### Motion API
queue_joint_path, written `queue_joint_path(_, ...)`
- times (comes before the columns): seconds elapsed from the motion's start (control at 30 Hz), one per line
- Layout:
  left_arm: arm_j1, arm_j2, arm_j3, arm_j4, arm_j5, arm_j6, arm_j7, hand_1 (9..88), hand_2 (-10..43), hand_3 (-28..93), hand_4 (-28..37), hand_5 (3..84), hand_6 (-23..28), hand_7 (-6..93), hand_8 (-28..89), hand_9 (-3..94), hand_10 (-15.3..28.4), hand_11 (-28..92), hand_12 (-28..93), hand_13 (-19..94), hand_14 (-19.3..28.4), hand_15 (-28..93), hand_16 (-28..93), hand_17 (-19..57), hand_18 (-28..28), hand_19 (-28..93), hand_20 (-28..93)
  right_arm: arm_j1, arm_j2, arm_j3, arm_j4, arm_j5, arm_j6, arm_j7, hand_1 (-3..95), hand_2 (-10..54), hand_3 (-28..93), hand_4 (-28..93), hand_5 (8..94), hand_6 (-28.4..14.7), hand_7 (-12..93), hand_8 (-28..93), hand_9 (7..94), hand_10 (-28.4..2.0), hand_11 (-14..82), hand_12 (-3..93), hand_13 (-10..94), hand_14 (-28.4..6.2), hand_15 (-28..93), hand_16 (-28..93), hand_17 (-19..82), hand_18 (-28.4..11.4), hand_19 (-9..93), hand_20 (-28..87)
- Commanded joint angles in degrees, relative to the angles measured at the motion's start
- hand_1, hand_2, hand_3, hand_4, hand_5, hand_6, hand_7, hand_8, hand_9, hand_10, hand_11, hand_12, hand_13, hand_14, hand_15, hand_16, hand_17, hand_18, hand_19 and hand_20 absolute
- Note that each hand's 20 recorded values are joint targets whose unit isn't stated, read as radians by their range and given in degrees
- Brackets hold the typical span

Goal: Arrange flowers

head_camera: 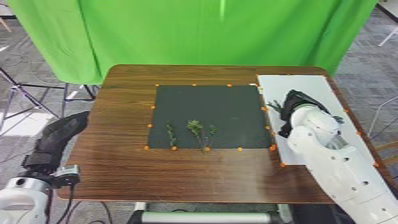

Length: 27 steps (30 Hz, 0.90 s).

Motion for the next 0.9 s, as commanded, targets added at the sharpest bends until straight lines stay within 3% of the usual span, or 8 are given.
queue_joint_path(0.03, 1.0, -0.32, -0.65, -0.65, 0.16, -0.10, -0.54, 24.1, -0.5, 62, -26.4, 38.2, 3.1, 13.3, -8, 34.8, 12.3, 13, 8, 29, 15.8, 7, 0, 2.4, 8.5, 2, 11, -0.1, 0.7, -0.6, -1.8, 1.6, 3.1, -0.1, 70.1, -9.5, 45, -2, 76.5, -5.7, 25, 22, 93.1, -11.3, 21.5, 37.3, 94, 1.8, 64, 21, 72, -6.6, 92, 40)
queue_joint_path(0.23, 1.4, -0.53, -0.88, -0.85, 0.14, 0.05, -0.48, 24.1, -0.6, 62, -26.5, 38.2, 3.1, 13.2, -8, 34.8, 12.3, 13, 8, 29, 15.8, 7, 0, 2.4, 8.6, 2, 11, -1.2, 1.4, 1.9, -7.8, 1.8, 4.4, -0.5, 69.1, -9.5, 47, -2, 76.6, -5.7, 27, 22, 93.1, -11.2, 22.2, 36.8, 94, 1.9, 64, 20, 72, -6.6, 92, 40)
queue_joint_path(0.57, 0.5, -0.12, -0.46, -0.45, 0.27, -0.46, -0.73, 24.0, -0.6, 62, -26.4, 38.1, 3.0, 13.2, -8, 34.8, 12.3, 13, 8, 29, 15.8, 7, 0, 2.4, 8.6, 2, 10, -4.8, 1.9, 1.8, -18.4, 1.4, 5.3, -2.7, 68.1, -9.5, 49, -3, 76.7, -5.8, 27, 21, 93.4, -11.0, 22.3, 36.7, 94, 1.8, 64, 20, 72, -6.7, 93, 39)
queue_joint_path(0.9, -0.4, 0.10, 0.33, 0.18, 0.37, -1.28, -0.87, 24.0, -0.7, 62, -26.3, 38.1, 3.1, 13.2, -8, 34.8, 12.3, 13, 8, 29, 15.9, 7, 0, 2.4, 8.6, 2, 10, -5.0, 1.2, -4.4, -17.8, 0.8, 4.8, -5.9, 67.3, -9.5, 50, -3, 76.2, -5.3, 29, 21, 93.4, -10.9, 22.6, 36.7, 94, 1.7, 64, 20, 72, -6.9, 93, 39)
